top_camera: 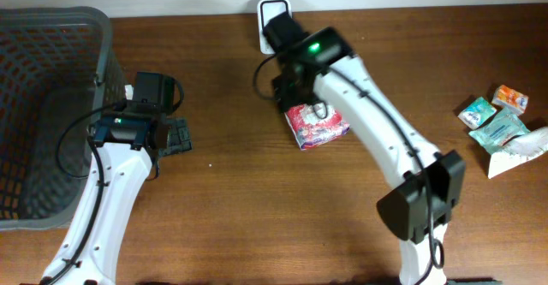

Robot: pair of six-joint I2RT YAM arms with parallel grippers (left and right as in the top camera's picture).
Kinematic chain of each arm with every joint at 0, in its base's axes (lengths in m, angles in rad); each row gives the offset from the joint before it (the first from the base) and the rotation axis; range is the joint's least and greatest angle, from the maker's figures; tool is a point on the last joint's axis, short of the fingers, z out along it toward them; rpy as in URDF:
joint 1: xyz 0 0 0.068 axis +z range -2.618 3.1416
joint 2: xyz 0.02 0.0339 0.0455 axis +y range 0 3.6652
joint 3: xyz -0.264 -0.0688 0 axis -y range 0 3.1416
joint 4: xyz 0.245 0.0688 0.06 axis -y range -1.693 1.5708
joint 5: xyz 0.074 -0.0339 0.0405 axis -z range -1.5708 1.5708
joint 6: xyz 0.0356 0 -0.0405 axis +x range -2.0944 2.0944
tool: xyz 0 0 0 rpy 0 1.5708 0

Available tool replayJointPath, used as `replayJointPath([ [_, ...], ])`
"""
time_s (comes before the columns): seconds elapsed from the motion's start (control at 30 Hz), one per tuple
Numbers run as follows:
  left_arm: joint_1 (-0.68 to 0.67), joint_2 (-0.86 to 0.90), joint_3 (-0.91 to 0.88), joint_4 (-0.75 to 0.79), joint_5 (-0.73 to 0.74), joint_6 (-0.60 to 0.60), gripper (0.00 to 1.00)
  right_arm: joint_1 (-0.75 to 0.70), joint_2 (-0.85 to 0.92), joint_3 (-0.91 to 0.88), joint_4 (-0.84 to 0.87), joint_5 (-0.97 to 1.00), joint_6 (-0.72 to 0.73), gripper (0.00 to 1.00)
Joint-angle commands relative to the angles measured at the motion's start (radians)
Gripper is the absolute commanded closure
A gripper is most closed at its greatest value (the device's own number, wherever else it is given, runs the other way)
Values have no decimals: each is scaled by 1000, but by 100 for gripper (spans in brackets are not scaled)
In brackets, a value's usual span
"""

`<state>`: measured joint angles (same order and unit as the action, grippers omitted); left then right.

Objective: Scan the item barcode

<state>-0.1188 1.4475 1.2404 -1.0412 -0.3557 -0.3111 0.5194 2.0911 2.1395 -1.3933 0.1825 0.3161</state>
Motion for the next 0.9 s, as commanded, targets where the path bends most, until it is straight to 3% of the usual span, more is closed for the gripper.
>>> replayJointPath([
  [0.0, 4, -4, 0, 1, 0, -11, 1, -220, -1, -9, -27, -83, -196, 9],
  [0.1, 4, -4, 0, 1, 0, -11, 1, -418, 39, -87, -6, -475, -419, 9],
  [0.23, 4, -4, 0, 1, 1, -11, 1, -541, 119, -212, 79, -829, -526, 9],
  [0.4, 4, -4, 0, 1, 0, -11, 1, -519, 183, -392, 243, -916, -517, 11],
  [0.47, 4, -4, 0, 1, 0, -11, 1, -493, 190, -476, 334, -916, -497, 19],
  [0.5, 4, -4, 0, 1, 0, -11, 1, -478, 190, -507, 379, -916, -456, 41],
  [0.53, 4, -4, 0, 1, 0, -11, 1, -467, 190, -515, 395, -917, -429, 69],
  [0.57, 4, -4, 0, 1, 0, -11, 1, -456, 188, -510, 404, -927, -398, 87],
  [0.6, 4, -4, 0, 1, 0, -11, 1, -449, 187, -490, 402, -974, -381, 96],
  [0.67, 4, -4, 0, 1, 0, -10, 1, -441, 187, -391, 395, -1105, -343, 96],
  [0.77, 4, -4, 0, 1, 0, -10, 1, -441, 187, -233, 431, -1112, -149, 96],
  [0.87, 4, -4, 0, 1, 0, -10, 1, -425, 187, -127, 712, -1117, 73, 96],
])
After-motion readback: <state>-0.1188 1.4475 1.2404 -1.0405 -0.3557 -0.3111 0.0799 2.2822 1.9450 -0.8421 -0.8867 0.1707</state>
